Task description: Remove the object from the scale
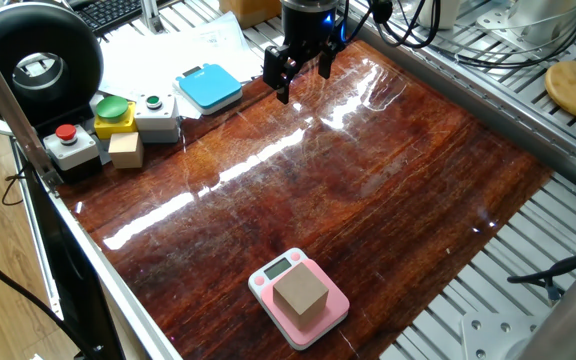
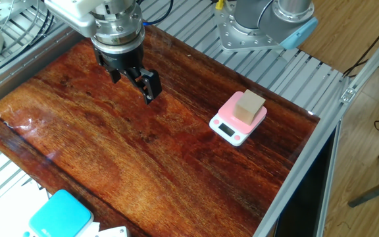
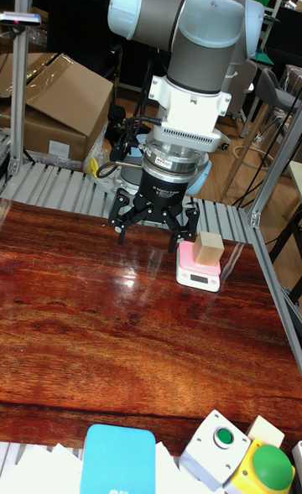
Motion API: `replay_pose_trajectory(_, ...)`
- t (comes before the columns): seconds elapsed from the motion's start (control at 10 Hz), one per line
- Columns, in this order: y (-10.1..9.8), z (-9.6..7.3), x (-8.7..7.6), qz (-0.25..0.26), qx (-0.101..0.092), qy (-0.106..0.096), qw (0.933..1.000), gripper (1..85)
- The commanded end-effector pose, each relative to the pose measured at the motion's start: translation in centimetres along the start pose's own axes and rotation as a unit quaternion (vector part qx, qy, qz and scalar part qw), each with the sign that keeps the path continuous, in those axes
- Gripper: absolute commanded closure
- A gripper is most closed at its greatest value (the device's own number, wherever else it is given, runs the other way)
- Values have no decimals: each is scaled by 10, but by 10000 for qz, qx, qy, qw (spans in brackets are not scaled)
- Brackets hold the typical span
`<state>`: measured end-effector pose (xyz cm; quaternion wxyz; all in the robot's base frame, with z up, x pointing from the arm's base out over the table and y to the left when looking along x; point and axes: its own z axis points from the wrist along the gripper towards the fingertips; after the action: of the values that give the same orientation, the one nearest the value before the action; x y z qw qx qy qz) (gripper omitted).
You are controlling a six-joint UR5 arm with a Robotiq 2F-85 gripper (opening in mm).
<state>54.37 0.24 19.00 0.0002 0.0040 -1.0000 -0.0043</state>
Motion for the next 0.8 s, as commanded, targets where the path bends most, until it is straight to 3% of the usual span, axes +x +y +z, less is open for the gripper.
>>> replay_pose_trajectory(0.0, 8, 0, -14, -239, -106, -270, 9993, 847)
replay_pose_trajectory(0.7, 7, 0, -14, -240, -75, -277, 9993, 847)
